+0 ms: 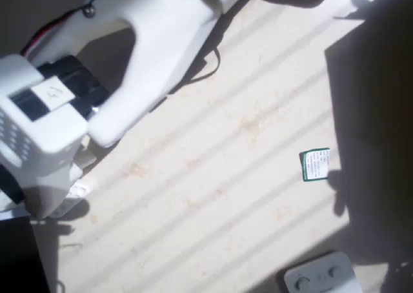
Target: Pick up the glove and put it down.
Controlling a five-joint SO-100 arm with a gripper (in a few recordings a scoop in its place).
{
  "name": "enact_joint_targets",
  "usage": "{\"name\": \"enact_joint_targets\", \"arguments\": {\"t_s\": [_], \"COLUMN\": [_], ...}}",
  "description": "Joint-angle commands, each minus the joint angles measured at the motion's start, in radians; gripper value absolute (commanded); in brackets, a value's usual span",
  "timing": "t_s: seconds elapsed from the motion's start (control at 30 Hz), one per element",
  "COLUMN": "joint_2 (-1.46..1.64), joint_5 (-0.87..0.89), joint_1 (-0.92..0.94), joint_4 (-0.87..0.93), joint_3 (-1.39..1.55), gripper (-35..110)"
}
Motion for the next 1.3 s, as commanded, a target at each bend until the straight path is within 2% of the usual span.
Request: {"name": "enact_joint_targets", "arguments": {"t_s": [0.0, 0.43, 0.57, 0.77, 1.27], "joint_2": [0.133, 0.212, 0.212, 0.212, 0.103], "joint_5": [-0.002, -0.005, -0.057, -0.166, -0.170], "joint_1": [0.071, 0.364, 0.459, 0.578, 0.784], "joint_4": [0.026, 0.215, 0.256, 0.299, 0.314], "joint_3": [-0.049, -0.049, -0.049, -0.040, -0.035], "gripper": [0, 0, 0, 0, 0]}}
